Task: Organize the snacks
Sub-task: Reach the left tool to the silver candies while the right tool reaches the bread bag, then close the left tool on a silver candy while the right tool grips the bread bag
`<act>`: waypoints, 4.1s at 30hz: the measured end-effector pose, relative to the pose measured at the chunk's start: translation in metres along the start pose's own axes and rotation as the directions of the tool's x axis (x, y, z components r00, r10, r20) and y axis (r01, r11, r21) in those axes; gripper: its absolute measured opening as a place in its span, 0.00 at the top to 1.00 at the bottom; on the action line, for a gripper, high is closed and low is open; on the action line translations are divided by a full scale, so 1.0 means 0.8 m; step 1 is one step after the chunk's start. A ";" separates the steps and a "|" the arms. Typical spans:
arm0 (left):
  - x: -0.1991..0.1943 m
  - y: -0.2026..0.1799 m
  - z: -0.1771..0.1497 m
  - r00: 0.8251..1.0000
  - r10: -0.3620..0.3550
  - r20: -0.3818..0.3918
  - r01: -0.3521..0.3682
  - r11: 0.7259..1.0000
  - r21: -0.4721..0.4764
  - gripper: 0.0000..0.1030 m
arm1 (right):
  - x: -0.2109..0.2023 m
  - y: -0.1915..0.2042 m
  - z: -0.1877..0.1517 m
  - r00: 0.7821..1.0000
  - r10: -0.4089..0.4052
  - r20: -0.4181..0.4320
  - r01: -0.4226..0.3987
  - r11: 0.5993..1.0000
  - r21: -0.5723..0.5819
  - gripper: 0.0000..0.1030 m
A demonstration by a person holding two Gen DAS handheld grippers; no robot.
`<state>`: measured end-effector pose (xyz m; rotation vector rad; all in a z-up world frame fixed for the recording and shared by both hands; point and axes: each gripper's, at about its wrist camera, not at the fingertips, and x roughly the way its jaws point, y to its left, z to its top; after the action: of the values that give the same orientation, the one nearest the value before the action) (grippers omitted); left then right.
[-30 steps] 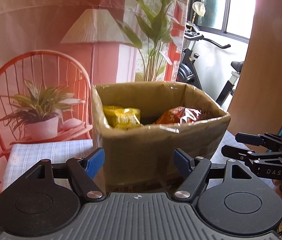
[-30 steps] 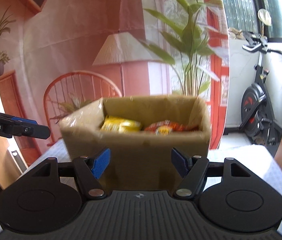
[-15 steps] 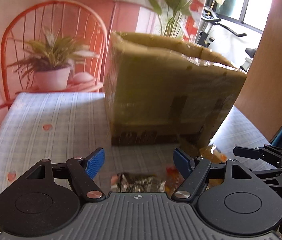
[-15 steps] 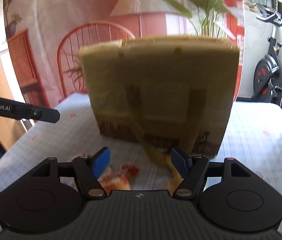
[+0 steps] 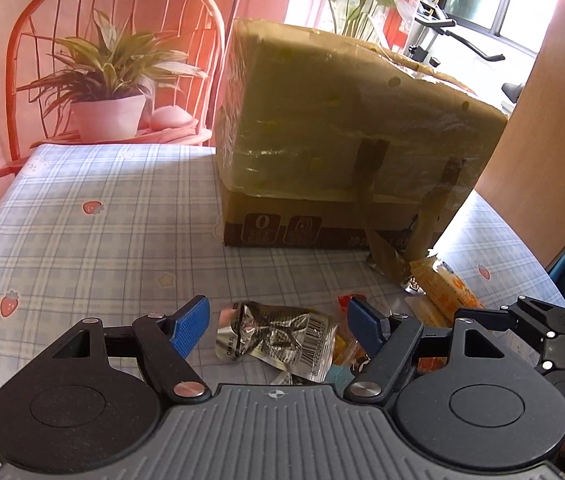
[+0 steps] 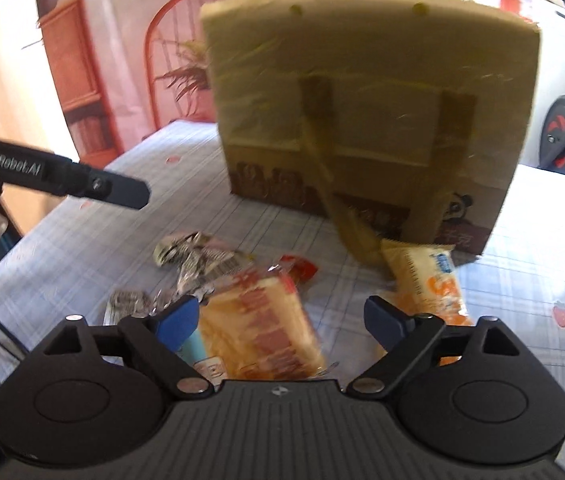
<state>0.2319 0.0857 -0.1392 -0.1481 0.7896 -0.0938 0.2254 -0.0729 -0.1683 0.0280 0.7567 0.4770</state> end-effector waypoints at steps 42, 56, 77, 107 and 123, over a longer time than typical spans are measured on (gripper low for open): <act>0.048 0.004 -0.077 0.986 0.012 -0.166 0.001 0.997 0.079 0.32 | 0.034 -0.006 -0.017 1.000 -0.015 -0.022 0.017 0.996 0.090 0.22; 0.034 -0.001 -0.083 0.995 0.032 -0.095 -0.023 0.995 0.101 0.62 | 0.034 -0.005 -0.018 1.000 -0.012 -0.022 0.014 0.996 0.093 0.22; 0.036 0.002 -0.070 0.994 0.024 -0.109 -0.008 0.989 0.148 0.32 | 0.034 -0.007 -0.018 1.000 -0.005 -0.024 0.007 0.995 0.097 0.22; 0.047 -0.001 -0.081 0.991 -0.003 -0.132 0.031 0.978 0.207 0.45 | 0.036 -0.009 -0.016 1.000 0.003 -0.031 0.000 0.995 0.101 0.22; 0.010 -0.005 -0.068 0.994 -0.076 -0.075 0.087 0.983 0.159 0.46 | 0.027 -0.009 -0.015 1.000 0.017 -0.008 -0.016 0.993 0.116 0.23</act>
<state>0.1984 0.0753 -0.1819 -0.0227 0.8408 -0.2412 0.2341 -0.0716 -0.1927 0.1405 0.7930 0.4483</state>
